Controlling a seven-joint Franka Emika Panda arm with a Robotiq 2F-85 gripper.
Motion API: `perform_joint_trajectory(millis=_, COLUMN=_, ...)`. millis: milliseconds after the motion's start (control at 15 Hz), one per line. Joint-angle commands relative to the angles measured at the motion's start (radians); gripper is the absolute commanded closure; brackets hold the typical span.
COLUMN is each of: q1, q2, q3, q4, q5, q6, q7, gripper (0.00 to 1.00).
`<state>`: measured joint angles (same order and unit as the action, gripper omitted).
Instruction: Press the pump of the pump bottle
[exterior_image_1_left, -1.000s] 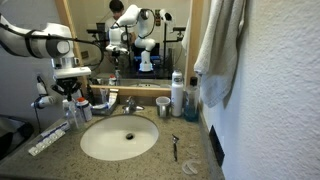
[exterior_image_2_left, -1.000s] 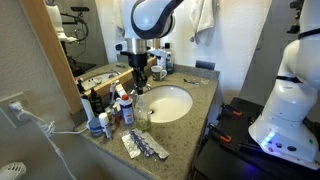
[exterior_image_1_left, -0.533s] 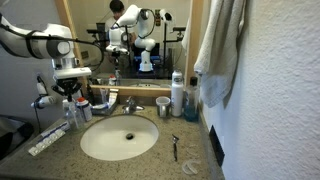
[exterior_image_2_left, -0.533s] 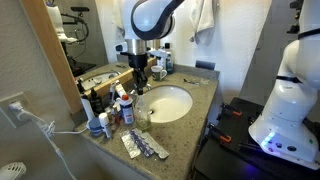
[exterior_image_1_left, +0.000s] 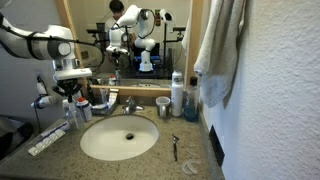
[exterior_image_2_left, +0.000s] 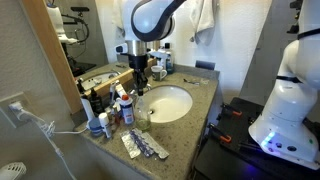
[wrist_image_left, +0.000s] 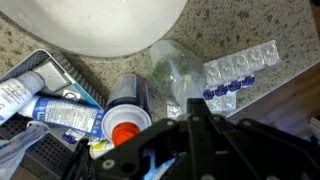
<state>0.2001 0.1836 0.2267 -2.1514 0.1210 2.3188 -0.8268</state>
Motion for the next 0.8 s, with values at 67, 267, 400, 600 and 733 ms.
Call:
perform_joint_trajectory(millis=67, q1=-0.011, q2=0.007, q3=0.016, q4=-0.039, q5=-0.017, q6=0.044, q7=-0.022, gripper=0.96)
perform_joint_trajectory(millis=267, q1=-0.011, q2=0.003, q3=0.016, q4=-0.062, q5=-0.017, q6=0.051, q7=-0.023, gripper=0.96)
perform_joint_trajectory(millis=400, q1=-0.012, q2=0.002, q3=0.017, q4=-0.07, q5=-0.011, q6=0.057, q7=-0.024, gripper=0.96)
perform_joint_trajectory(millis=600, q1=-0.01, q2=0.005, q3=0.019, q4=-0.082, q5=-0.007, q6=0.081, q7=-0.02, gripper=0.96)
perform_joint_trajectory(millis=733, q1=-0.01, q2=0.009, q3=0.02, q4=-0.088, q5=-0.005, q6=0.093, q7=-0.023, gripper=0.96)
